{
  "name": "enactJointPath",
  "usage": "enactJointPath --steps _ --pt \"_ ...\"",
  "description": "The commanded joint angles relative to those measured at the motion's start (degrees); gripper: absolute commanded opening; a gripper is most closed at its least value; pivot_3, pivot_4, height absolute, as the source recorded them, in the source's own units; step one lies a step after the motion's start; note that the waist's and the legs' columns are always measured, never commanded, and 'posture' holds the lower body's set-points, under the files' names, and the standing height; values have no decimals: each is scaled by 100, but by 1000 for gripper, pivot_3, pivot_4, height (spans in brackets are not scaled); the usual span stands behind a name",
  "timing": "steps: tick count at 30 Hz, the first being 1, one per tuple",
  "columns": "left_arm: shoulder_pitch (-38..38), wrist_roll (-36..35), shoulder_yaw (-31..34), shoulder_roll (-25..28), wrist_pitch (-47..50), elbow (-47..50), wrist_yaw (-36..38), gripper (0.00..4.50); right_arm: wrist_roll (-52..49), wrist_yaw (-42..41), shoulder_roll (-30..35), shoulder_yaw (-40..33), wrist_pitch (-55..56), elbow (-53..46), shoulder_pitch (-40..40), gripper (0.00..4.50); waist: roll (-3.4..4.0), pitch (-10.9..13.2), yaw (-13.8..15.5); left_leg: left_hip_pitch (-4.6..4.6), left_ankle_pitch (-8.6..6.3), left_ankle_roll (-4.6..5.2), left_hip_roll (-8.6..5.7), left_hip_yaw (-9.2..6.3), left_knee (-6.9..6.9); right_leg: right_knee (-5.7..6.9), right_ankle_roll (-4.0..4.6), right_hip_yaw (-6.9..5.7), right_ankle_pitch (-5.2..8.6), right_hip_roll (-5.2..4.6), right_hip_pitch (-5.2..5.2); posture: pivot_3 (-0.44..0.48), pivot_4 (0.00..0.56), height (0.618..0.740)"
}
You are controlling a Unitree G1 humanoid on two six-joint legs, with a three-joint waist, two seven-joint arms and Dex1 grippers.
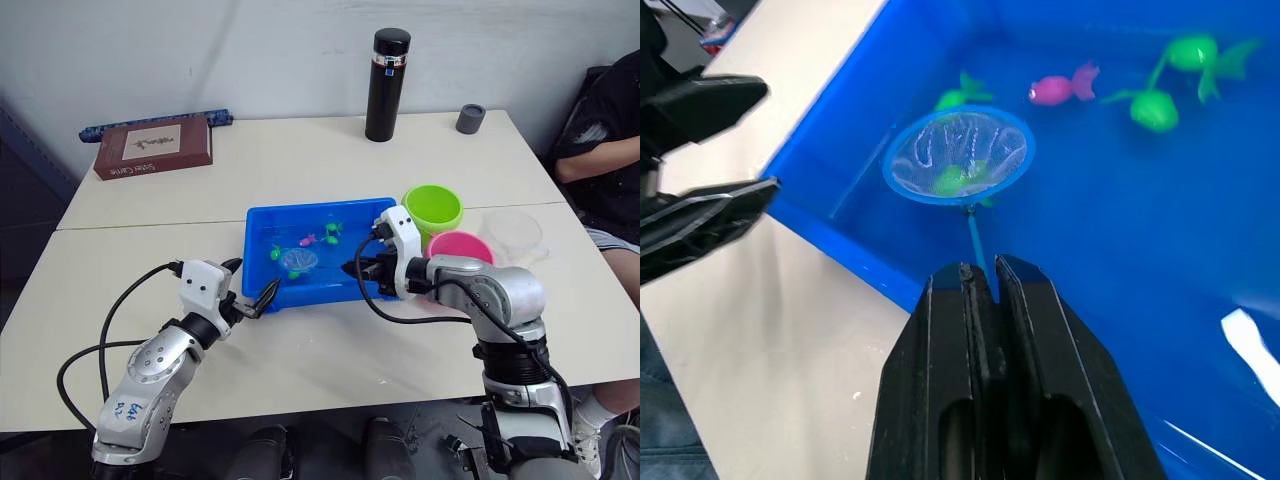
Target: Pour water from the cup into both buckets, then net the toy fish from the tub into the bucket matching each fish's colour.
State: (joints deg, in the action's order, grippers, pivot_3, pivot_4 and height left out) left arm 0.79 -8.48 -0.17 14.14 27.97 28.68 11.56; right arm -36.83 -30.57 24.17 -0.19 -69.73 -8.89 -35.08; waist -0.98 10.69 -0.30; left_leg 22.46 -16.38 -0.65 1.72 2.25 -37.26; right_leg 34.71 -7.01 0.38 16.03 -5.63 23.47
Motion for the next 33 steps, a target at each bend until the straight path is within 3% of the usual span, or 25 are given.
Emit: enactJointPath --steps 1,17,33 --pt "-6 36 -11 -36 -47 213 -43 4445 115 -12 -59 50 242 104 -114 0 0 0 3 1 0 0 0 0 0 0 0 0 0 0 0 0 150 740" --pt "13 52 -36 -70 -85 179 -92 4445 725 -31 -377 197 998 1203 -561 0 0 0 -12 2 0 0 1 3 2 1 0 0 0 1 4 0 150 740" --pt "-29 52 -53 -83 -68 208 -103 4445 1067 -31 -564 115 1581 1635 -840 0 0 0 -43 4 0 -1 2 2 6 -1 0 0 0 0 7 0 150 740"
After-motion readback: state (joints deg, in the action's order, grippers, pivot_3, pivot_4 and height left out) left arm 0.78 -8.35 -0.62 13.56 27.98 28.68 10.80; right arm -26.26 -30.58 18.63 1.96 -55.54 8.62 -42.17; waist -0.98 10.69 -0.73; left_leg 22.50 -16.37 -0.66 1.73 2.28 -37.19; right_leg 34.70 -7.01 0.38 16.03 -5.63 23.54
